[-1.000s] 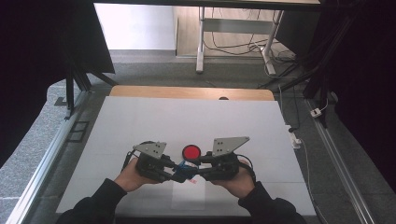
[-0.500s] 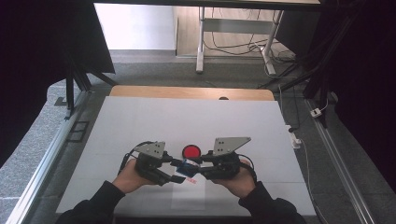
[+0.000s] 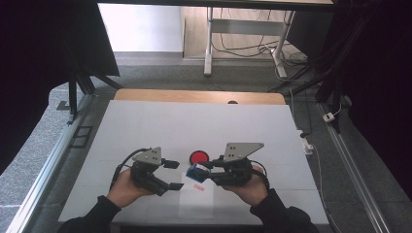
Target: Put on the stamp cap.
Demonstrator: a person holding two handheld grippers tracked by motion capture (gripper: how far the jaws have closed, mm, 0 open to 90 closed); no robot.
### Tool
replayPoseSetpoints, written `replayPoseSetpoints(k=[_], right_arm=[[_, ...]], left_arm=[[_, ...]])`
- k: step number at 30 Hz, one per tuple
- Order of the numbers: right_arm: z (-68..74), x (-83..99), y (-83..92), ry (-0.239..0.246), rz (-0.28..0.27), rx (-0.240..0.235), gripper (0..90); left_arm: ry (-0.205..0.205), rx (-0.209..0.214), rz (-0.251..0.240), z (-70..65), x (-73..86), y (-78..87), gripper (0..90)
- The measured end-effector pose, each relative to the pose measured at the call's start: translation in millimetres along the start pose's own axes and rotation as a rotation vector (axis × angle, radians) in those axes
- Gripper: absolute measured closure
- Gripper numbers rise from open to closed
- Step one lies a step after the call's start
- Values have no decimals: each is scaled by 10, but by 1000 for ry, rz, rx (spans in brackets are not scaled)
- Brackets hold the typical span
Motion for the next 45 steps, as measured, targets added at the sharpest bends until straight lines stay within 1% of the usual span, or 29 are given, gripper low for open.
replayPoseSetpoints(k=[5,7,12,14,16,19,21,23,26,30,33,38,41,43,45], right_arm=[[-5,7,10,-1,9,20,712],[-8,9,16,-2,10,23,712],[-10,16,24,-5,20,33,712],[-16,21,23,-7,27,43,712],[-20,26,26,-8,30,45,712],[-26,34,31,-13,38,55,712],[-31,40,38,-18,43,60,711],[-40,48,44,-18,48,68,712],[-43,60,57,-23,52,76,711],[-54,74,67,-22,50,90,711],[-61,86,74,-24,55,96,711],[-72,105,91,-31,60,108,711],[-80,115,104,-36,68,118,711],[-84,124,112,-40,69,125,711],[-91,134,121,-46,71,134,710]], left_arm=[[60,-65,-4,-21,88,120,139],[87,-76,-15,-28,131,176,118],[139,-155,-19,-60,242,299,93],[147,-173,-15,-74,288,336,76],[159,-200,-9,-92,347,378,53],[177,-225,-9,-110,415,435,34],[204,-240,-21,-124,466,481,25],[219,-269,-23,-125,512,528,12],[255,-287,-39,-126,586,604,4],[294,-322,-58,-126,692,719,0],[326,-335,-69,-130,777,795,0],[349,-370,-73,-146,895,887,0],[356,-377,-72,-157,947,927,0],[359,-392,-62,-165,976,940,0],[359,-402,-65,-176,986,962,0]])
Point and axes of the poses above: each handheld gripper's, and its own axes: y roughly backward along the jaws, x roughly out of its underside, z roughly to its left, the point moved 3 cm from there along -y, roughly forward along the jaws, and after that the axes turned 7 degrees about y, right-handed, at the moved point
